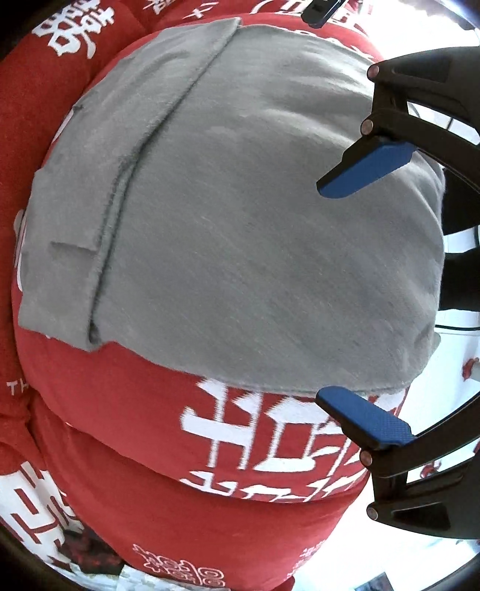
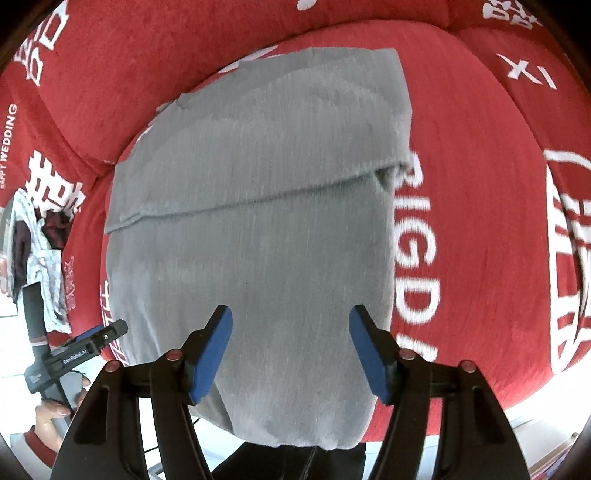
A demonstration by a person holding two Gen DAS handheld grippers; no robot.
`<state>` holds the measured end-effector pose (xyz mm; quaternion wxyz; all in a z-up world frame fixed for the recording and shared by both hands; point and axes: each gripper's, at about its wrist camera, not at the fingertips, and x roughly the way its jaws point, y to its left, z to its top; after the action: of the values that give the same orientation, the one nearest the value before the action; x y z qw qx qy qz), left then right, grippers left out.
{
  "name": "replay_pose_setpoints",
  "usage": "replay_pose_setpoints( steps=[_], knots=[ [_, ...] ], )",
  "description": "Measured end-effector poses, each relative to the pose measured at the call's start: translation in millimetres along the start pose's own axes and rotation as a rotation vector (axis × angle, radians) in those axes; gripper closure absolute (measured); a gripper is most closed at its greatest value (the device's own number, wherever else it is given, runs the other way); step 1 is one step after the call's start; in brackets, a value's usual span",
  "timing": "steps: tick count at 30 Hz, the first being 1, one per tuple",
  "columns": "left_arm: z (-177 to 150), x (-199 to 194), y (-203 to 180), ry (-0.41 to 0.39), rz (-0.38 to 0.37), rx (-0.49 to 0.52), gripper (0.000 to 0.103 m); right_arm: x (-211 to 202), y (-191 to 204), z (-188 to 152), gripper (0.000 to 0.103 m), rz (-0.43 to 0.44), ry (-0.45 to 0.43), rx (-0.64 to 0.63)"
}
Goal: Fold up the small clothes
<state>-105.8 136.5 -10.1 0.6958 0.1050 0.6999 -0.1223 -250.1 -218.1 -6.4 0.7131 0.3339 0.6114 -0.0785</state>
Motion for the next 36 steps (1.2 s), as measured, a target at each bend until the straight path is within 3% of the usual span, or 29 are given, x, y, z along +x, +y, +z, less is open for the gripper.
replay_pose_setpoints(
  steps=[9, 14, 18, 22, 24, 26, 27, 28, 29, 31, 36],
  knots=[
    [-65, 20, 43, 0.032, -0.051, 0.027, 0.001, 21, -25, -89, 0.034, 0.101, 0.094, 0.069],
    [-98, 49, 60, 0.090, -0.106, 0.013, 0.001, 55, -55, -140, 0.034, 0.088, 0.200, 0.123],
    [-120, 65, 54, 0.119, -0.161, -0.011, 0.001, 89, -74, -159, 0.034, 0.100, 0.237, 0.174],
    [-124, 68, 44, 0.122, -0.208, -0.044, 0.002, 112, -72, -161, 0.035, 0.140, 0.239, 0.132],
    [-130, 67, 40, 0.113, -0.219, -0.046, 0.013, 114, -68, -160, 0.052, 0.182, 0.239, 0.128],
    [-136, 63, 41, 0.105, -0.237, -0.037, 0.041, 110, -62, -157, 0.088, 0.203, 0.245, 0.125],
    [-138, 59, 41, 0.104, -0.249, -0.027, 0.052, 106, -59, -158, 0.097, 0.218, 0.242, 0.124],
    [-136, 55, 37, 0.110, -0.281, -0.019, 0.080, 99, -57, -158, 0.097, 0.237, 0.232, 0.123],
    [-134, 51, 41, 0.118, -0.320, -0.023, 0.089, 89, -54, -157, 0.097, 0.271, 0.220, 0.123],
    [-132, 35, 45, 0.118, -0.420, -0.061, 0.089, 71, -48, -151, 0.097, 0.344, 0.201, 0.127],
    [-103, -14, 43, 0.014, -0.538, -0.075, 0.089, 19, -33, -118, 0.097, 0.490, 0.088, 0.124]
  ],
)
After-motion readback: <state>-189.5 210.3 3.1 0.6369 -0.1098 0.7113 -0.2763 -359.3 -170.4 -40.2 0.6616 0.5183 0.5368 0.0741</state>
